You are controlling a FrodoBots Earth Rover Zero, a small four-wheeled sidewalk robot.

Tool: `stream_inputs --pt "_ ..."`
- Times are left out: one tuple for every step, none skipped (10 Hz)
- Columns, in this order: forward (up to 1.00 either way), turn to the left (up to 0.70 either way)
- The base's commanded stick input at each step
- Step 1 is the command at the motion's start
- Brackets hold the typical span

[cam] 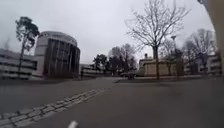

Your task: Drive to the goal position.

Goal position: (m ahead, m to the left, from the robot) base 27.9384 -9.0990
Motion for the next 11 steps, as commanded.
stream_inputs --pt "1.0 0.01" --pt "1.0 0.01" --pt "1.0 0.01" --pt "1.0 0.01" --pt "1.0 0.01" --pt "1.0 0.01" --pt "1.0 0.01" --pt "1.0 0.01" --pt "1.0 0.01" --pt "1.0 0.01" --pt "1.0 0.01"
